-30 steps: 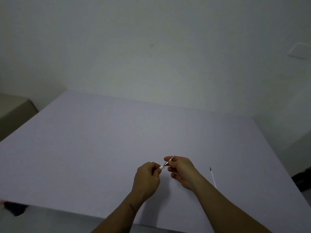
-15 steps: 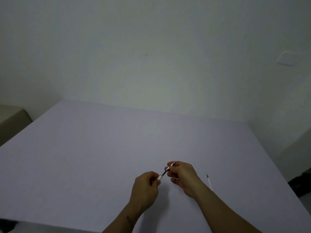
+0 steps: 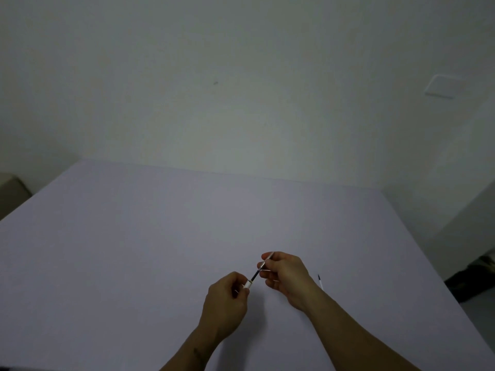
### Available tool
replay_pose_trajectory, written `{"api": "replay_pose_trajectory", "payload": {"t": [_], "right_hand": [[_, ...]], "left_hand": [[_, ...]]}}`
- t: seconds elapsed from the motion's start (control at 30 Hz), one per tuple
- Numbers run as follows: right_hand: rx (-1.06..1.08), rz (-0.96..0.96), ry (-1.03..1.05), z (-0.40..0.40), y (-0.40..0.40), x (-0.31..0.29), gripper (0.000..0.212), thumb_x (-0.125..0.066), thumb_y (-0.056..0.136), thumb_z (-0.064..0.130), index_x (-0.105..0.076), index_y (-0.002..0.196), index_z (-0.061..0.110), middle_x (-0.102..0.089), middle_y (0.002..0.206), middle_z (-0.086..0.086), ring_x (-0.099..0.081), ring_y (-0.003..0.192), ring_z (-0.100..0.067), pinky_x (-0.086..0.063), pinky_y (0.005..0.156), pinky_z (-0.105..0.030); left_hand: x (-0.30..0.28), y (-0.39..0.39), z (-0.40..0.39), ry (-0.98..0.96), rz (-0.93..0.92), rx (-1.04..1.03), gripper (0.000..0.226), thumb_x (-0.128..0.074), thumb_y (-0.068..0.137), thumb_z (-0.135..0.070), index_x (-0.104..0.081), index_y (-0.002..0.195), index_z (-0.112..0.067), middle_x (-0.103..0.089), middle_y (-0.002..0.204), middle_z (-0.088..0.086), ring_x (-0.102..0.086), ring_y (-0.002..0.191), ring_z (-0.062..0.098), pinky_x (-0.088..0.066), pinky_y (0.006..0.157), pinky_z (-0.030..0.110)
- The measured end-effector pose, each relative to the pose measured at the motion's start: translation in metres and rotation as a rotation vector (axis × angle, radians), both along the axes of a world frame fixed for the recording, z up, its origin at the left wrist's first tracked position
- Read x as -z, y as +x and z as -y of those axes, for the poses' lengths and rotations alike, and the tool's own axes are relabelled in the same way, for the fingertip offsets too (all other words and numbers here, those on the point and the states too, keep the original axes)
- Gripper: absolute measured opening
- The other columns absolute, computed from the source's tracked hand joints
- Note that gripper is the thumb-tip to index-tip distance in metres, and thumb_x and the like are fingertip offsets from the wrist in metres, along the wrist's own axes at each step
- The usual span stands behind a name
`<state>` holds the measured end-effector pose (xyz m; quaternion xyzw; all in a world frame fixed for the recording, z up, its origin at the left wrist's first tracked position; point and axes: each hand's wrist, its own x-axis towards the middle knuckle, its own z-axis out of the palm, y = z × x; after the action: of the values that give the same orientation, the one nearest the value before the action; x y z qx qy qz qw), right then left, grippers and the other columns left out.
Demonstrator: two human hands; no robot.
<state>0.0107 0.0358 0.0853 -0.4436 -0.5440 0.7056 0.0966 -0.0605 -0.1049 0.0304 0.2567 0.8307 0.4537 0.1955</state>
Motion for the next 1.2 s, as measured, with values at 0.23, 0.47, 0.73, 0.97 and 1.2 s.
{"api": "replay_pose_trajectory", "payload": {"t": [0.23,0.47,0.73,0.97,1.2], "right_hand": [[0.103,-0.031,-0.012,-0.016,-0.005,-0.001,0.019,-0.055,0.094,0.002,-0.07,0.1,0.009,-0.073,0.091,-0.014,-0.066,0.077,-0.022,-0.055,0.065,-0.031],[-0.095,0.226,0.344,-0.025,0.006,0.02,0.011,-0.063,0.084,0.005,-0.07,0.087,0.013,-0.072,0.077,-0.009,-0.065,0.064,-0.02,-0.049,0.055,-0.028],[-0.36,0.566,0.659,-0.023,0.019,0.059,0.006,-0.064,0.081,0.014,-0.069,0.083,0.011,-0.07,0.088,-0.006,-0.06,0.066,-0.015,-0.045,0.054,-0.02],[-0.43,0.645,0.704,-0.014,0.005,0.087,0.01,-0.059,0.083,0.015,-0.061,0.09,0.009,-0.055,0.13,-0.026,-0.062,0.109,-0.033,-0.043,0.072,-0.024],[-0.426,0.637,0.838,-0.014,-0.016,0.101,0.018,-0.058,0.078,0.013,-0.059,0.096,0.008,-0.066,0.1,-0.012,-0.06,0.098,-0.031,-0.045,0.092,-0.034]], "left_hand": [[-0.003,-0.003,-0.004,-0.023,0.023,-0.033,0.011,-0.064,0.088,-0.02,-0.062,0.089,-0.031,-0.064,0.082,-0.012,-0.062,0.073,0.01,-0.052,0.067,0.019],[0.003,-0.006,-0.008,-0.02,0.102,-0.067,0.013,-0.064,0.088,-0.021,-0.062,0.097,-0.03,-0.066,0.08,-0.009,-0.066,0.069,0.012,-0.059,0.065,0.028],[0.016,0.005,-0.013,-0.071,0.166,-0.114,0.009,-0.066,0.087,-0.018,-0.063,0.092,-0.025,-0.067,0.082,-0.006,-0.063,0.075,0.011,-0.051,0.068,0.023],[0.022,0.008,-0.012,-0.076,0.207,-0.103,0.005,-0.065,0.088,-0.016,-0.067,0.087,-0.02,-0.069,0.078,-0.001,-0.065,0.073,0.016,-0.049,0.063,0.021],[0.03,0.006,-0.009,-0.091,0.232,-0.112,0.008,-0.061,0.089,-0.016,-0.068,0.087,-0.019,-0.07,0.075,0.002,-0.064,0.063,0.012,-0.045,0.049,0.012]]}}
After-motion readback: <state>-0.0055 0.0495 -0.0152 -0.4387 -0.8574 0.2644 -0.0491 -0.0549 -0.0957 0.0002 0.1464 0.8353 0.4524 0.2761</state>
